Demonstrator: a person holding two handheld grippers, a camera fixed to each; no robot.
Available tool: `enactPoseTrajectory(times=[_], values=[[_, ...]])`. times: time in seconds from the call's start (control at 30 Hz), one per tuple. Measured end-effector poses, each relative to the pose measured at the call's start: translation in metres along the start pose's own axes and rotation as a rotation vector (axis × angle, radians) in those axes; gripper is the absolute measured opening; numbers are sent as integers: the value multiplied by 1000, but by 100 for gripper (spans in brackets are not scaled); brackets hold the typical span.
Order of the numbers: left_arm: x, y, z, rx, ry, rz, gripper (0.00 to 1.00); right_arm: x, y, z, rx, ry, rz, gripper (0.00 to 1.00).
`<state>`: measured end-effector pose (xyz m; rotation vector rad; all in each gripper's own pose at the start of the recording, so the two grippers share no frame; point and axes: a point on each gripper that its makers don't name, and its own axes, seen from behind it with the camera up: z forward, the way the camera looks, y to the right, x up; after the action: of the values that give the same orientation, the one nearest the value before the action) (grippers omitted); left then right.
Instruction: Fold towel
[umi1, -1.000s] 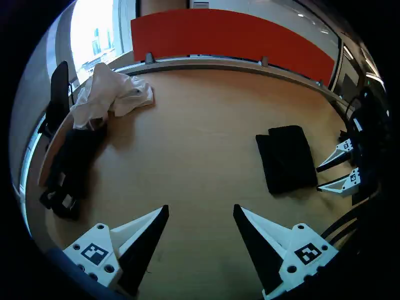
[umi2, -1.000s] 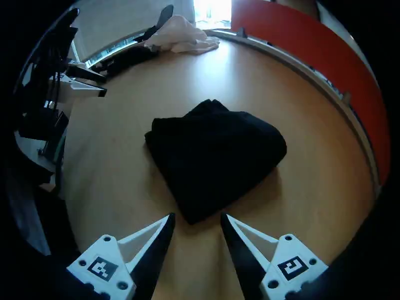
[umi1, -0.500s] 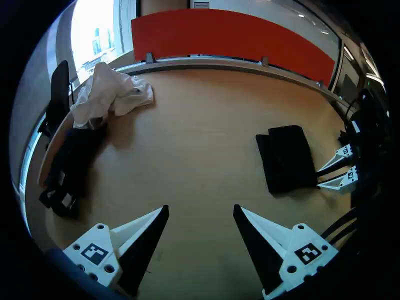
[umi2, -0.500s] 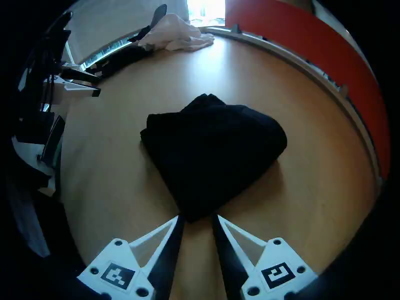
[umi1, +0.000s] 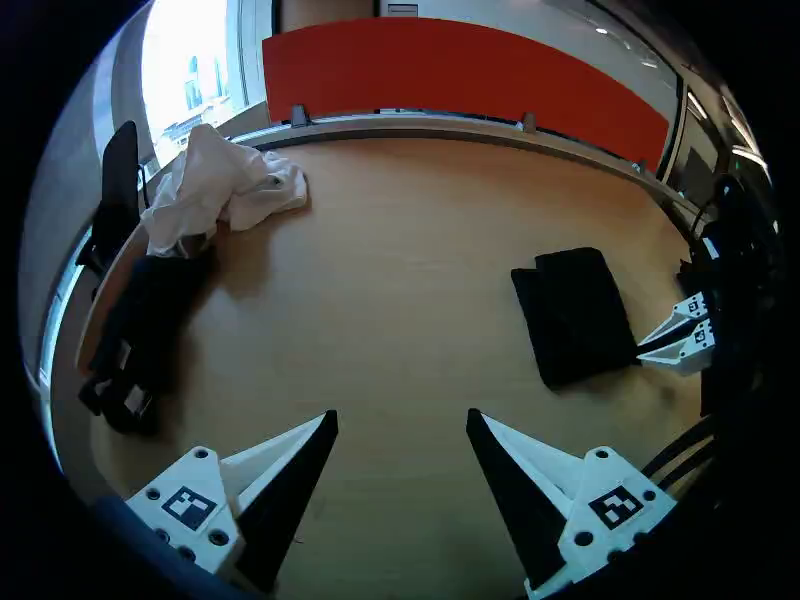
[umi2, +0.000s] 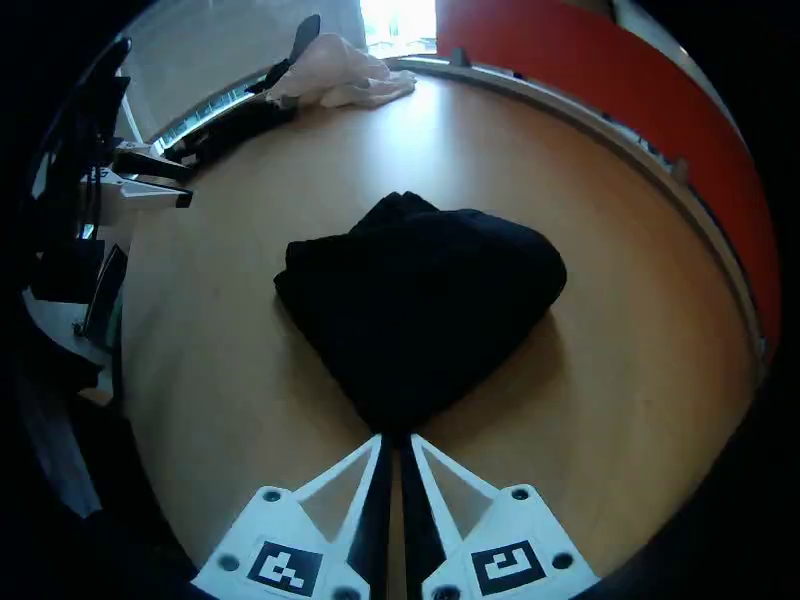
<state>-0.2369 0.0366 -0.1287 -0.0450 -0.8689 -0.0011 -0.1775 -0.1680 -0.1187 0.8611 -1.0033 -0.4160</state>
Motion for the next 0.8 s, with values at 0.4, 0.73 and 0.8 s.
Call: enactPoseTrajectory(times=[0.4, 0.73, 0.8], values=[[-2, 1, -1, -7, 6, 2, 96, 17, 2, -13, -20, 41, -10, 4], [3, 2, -7, -13, 30, 5, 96, 57, 7, -35, -47, 101, -55, 4], [5, 2, -8, -14, 38, 6, 96, 69, 9, -40, -55, 119, -64, 4]])
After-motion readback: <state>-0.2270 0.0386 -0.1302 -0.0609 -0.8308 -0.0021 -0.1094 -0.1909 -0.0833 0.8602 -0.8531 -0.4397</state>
